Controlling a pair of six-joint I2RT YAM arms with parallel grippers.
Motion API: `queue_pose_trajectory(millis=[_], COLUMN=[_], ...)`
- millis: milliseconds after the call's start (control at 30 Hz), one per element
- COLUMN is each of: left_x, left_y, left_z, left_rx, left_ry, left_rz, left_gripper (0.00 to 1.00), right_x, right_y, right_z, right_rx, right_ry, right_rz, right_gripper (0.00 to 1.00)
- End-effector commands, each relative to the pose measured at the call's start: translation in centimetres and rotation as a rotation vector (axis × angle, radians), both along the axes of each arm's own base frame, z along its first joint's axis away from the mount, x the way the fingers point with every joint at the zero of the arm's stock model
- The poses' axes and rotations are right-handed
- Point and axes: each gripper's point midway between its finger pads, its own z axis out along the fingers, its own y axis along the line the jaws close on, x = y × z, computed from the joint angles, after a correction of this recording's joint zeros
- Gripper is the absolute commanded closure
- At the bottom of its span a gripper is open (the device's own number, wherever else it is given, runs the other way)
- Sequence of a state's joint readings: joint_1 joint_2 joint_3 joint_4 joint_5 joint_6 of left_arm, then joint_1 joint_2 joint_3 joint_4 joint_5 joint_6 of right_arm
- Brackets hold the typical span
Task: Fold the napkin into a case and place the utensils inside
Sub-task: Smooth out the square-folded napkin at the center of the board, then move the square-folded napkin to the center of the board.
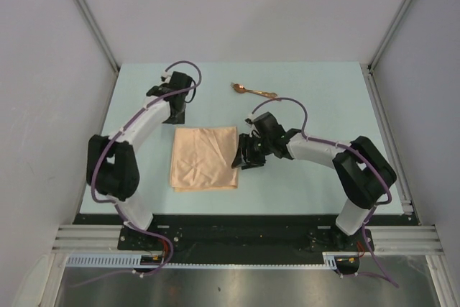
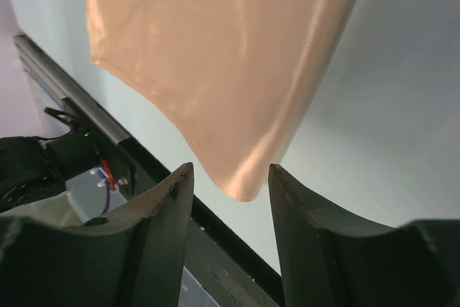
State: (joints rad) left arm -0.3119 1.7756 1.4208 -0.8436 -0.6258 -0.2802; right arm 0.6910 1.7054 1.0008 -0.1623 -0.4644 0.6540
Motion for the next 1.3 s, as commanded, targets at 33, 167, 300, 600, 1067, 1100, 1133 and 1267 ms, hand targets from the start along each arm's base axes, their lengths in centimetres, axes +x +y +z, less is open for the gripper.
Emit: queue_pose_trajectory(millis=[33, 167, 300, 600, 1067, 1100, 1133, 1267], left_x=[-1.8, -3.4, -4.7, -5.8, -6.5, -6.5, -6.5, -6.5], left_y=[-3.7, -5.3, -6.3, -6.3, -6.9, -7.0, -7.3, -8.3], left_z=[4.5, 5.9, 5.7, 5.2, 4.5, 4.5, 4.7, 4.8], left_rx=[-0.271, -0.394, -0.464, -0.473, -0.516, -0.526, -0.536, -0.589], left_ry=[-0.137, -0.173, -0.179, -0.181, -0.169, -0.170, -0.176, -0.172], left_rz=[-0.081, -0.145, -0.182, -0.224, -0.254, -0.258, -0.265, -0.289], left_gripper=[0.32, 0.33, 0.32, 0.32, 0.31, 0.31, 0.31, 0.31], right_x=[-0.9, -2.6, -3.5, -4.1, -1.8, -1.4, 0.1, 3.7], right_y=[-0.6, 0.7, 1.9, 0.3, -3.7, -4.1, -5.5, -8.7], right_z=[-2.4, -3.6, -4.4, -6.1, -6.4, -6.5, -6.6, -6.5], right_rx=[-0.152, -0.130, -0.126, -0.250, -0.362, -0.365, -0.392, -0.394], right_ry=[-0.001, 0.050, 0.092, 0.085, -0.013, -0.028, -0.050, -0.088], right_rz=[-0.029, -0.048, -0.064, -0.104, -0.107, -0.099, -0.120, -0.115], right_gripper=[0.46, 0.45, 0.46, 0.46, 0.99, 1.00, 1.00, 1.00])
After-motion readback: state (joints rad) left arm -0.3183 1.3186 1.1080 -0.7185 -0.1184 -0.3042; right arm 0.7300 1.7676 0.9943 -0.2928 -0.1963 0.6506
